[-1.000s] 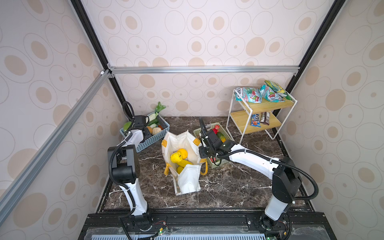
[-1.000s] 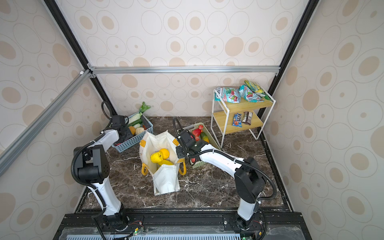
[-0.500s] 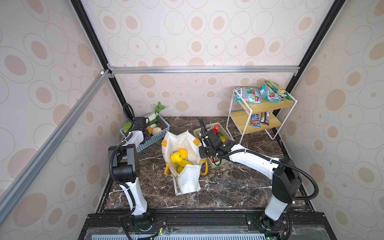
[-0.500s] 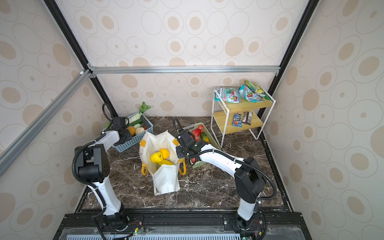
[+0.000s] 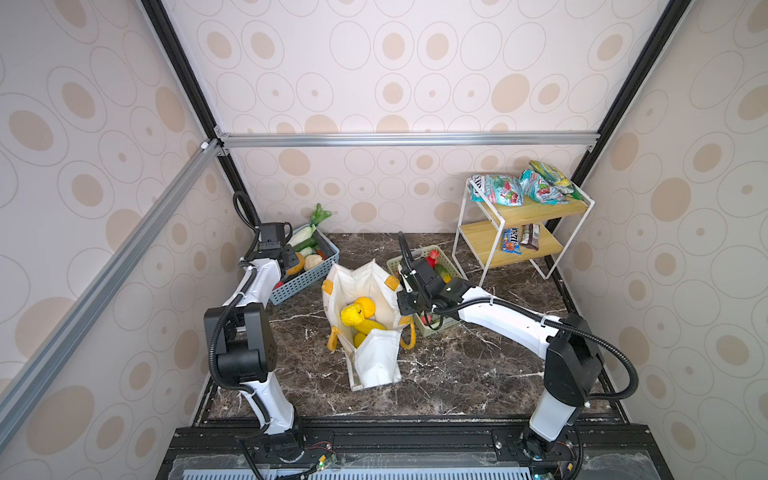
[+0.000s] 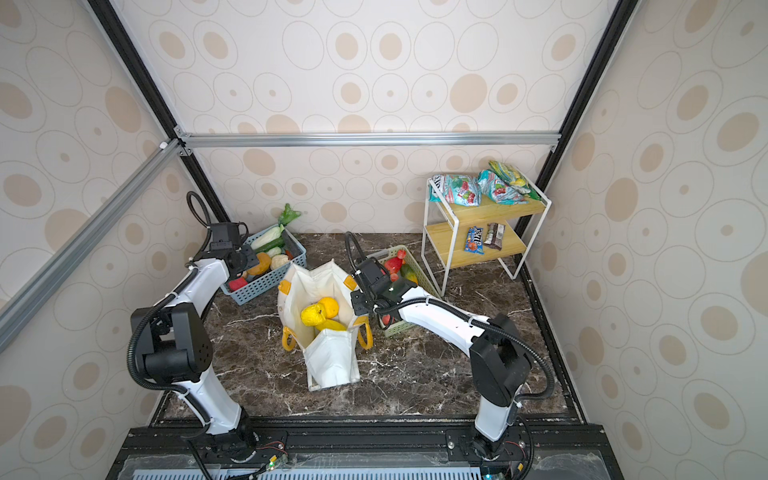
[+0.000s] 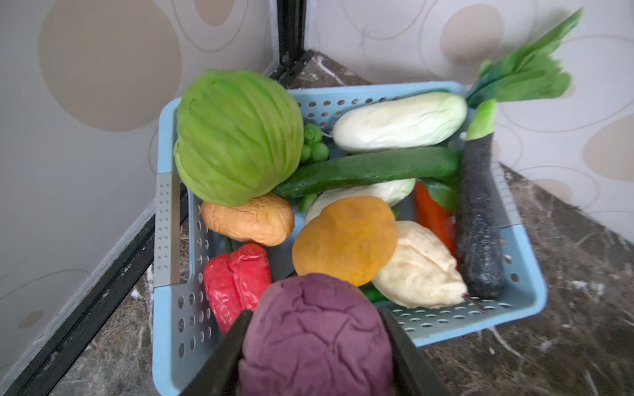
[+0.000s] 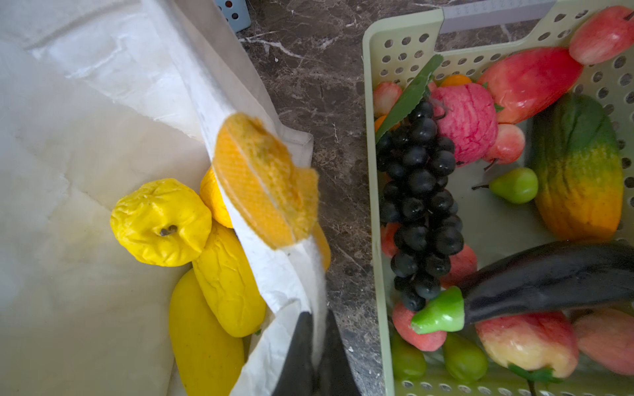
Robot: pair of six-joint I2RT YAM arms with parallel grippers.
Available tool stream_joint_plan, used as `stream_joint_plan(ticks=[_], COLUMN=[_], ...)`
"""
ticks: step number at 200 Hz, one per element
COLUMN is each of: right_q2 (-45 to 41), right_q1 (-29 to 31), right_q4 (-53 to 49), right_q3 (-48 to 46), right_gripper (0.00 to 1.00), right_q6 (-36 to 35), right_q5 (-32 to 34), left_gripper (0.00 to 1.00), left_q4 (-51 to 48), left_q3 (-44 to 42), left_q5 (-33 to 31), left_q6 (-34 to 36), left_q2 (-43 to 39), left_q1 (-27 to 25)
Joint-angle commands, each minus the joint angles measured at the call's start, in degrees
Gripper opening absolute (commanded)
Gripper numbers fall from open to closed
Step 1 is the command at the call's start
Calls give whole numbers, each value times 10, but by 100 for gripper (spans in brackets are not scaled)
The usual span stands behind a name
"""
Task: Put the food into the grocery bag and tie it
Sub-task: 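Lift the purple cabbage with the left gripper and lower it into the white bag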
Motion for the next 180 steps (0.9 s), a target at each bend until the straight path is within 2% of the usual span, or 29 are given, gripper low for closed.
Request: stream_joint_plan(ticks=[1, 41, 138, 180], right_q2=[13, 21, 15, 19], right_q1=[6, 6, 6, 6], right_q4=[-9, -7, -5, -8], right_q3=[17, 25, 17, 18], right_gripper=[5, 5, 6, 6], right_q6=[9, 16, 35, 40], right_q5=[-2, -13, -12, -5], left_gripper=[52, 53, 54, 55], left_q4=[5, 29, 46, 62], left_q3=[24, 10, 13, -34], left_q5=[39, 103, 253, 312], left_q6=[-11, -31, -41, -43], left_q2=[-29, -64, -117, -158], left_q1=[4, -15, -104, -141])
